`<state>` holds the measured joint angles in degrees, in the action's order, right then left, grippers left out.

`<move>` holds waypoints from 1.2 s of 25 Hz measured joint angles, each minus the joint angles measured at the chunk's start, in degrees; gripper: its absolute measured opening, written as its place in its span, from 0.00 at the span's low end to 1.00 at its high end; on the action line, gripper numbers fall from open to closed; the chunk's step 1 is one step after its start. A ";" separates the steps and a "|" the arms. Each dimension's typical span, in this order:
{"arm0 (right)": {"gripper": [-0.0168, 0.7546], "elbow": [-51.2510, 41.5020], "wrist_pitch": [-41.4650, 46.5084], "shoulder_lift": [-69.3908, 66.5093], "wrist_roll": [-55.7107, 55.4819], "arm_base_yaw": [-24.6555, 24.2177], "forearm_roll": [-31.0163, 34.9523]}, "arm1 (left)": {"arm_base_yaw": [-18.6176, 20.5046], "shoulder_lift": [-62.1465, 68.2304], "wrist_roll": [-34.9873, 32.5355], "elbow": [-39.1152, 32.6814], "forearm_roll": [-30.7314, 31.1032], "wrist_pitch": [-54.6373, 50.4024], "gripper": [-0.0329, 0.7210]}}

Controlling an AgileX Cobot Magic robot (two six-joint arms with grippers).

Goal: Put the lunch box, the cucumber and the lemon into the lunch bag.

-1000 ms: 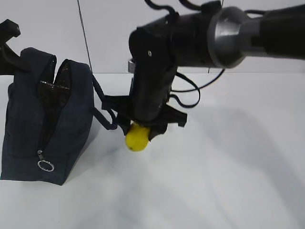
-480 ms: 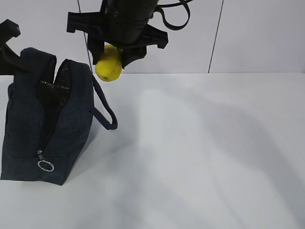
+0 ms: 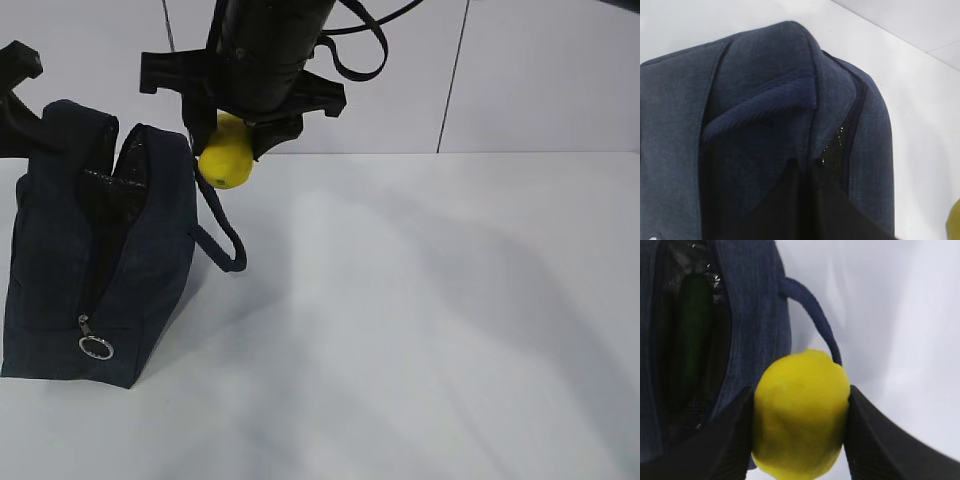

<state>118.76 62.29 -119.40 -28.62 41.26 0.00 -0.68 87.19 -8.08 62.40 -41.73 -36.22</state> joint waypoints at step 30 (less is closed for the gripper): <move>0.60 0.00 -17.89 -8.19 29.60 0.00 28.61 | 0.00 0.00 0.00 0.00 0.00 -0.10 0.04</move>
<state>118.76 44.40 -127.59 0.98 41.26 28.61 -0.68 87.19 -8.08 62.40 -41.73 -36.32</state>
